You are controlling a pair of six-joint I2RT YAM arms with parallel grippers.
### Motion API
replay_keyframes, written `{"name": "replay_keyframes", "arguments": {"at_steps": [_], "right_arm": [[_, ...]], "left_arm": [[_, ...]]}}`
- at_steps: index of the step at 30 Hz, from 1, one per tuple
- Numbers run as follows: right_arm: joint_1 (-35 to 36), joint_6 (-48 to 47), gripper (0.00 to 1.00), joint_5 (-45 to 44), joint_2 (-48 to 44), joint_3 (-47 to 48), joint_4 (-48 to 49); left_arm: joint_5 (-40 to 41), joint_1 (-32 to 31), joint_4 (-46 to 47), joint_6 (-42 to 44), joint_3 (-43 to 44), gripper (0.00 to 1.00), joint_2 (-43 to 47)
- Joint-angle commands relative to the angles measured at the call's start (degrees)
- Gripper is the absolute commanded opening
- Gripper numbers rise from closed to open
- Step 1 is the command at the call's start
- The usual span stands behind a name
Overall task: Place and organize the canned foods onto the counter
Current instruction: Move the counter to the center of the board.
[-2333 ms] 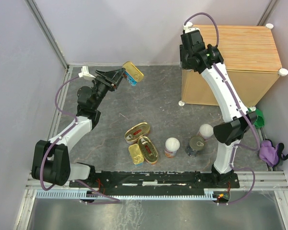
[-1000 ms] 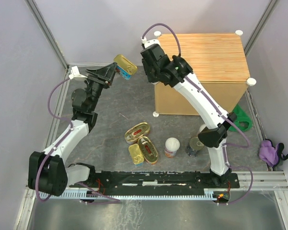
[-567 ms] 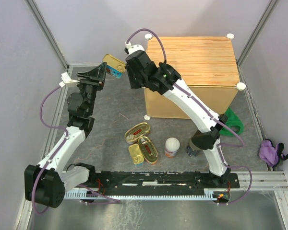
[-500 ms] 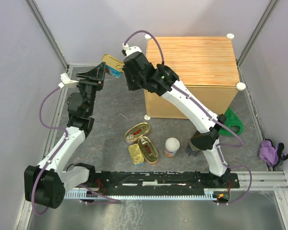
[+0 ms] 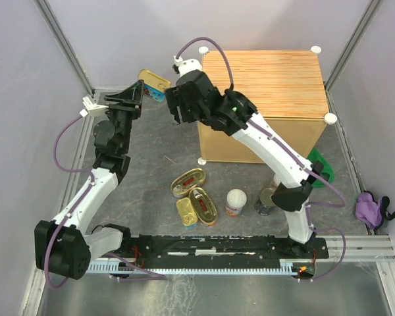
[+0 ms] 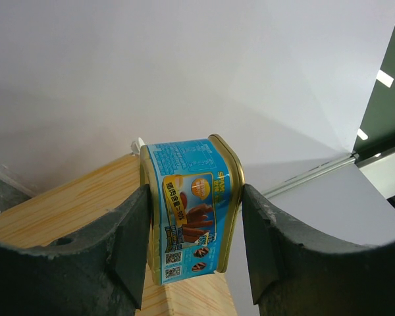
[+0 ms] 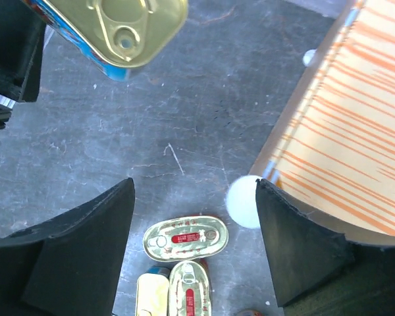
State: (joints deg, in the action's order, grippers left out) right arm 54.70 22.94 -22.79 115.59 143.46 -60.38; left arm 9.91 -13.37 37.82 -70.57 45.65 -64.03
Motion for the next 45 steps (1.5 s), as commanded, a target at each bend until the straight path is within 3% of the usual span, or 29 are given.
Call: {"name": "replay_keyframes", "arguments": {"at_steps": [1,6,14,25,34,45], "right_arm": [[-0.73,-1.74,0.83,-5.22,-7.09,-1.95,2.37],[-6.36,-1.36,0.84,-9.29,-14.47,-6.94,1.59],[-25.51,0.53,0.85,-8.32,-27.16,-21.5,3.76],[-47.53,3.14,0.86,-1.2,-31.91,-28.67,4.8],[-56.28,4.13,0.86,4.36,-30.17,-32.13,6.13],[-61.23,4.49,0.86,10.14,-26.33,-33.27,7.47]], "left_arm": [[-1.71,0.01,6.44,2.47,6.96,0.03,-1.21],[-6.09,-0.21,6.31,3.72,15.08,0.03,-6.17],[-8.8,-4.47,4.71,4.58,30.18,0.03,-17.97],[-6.37,-11.49,2.96,2.97,44.59,0.03,-31.78],[-5.52,-13.47,2.26,-0.49,50.85,0.03,-39.33],[-2.42,-14.62,2.34,-2.76,53.1,0.03,-43.75]]}}
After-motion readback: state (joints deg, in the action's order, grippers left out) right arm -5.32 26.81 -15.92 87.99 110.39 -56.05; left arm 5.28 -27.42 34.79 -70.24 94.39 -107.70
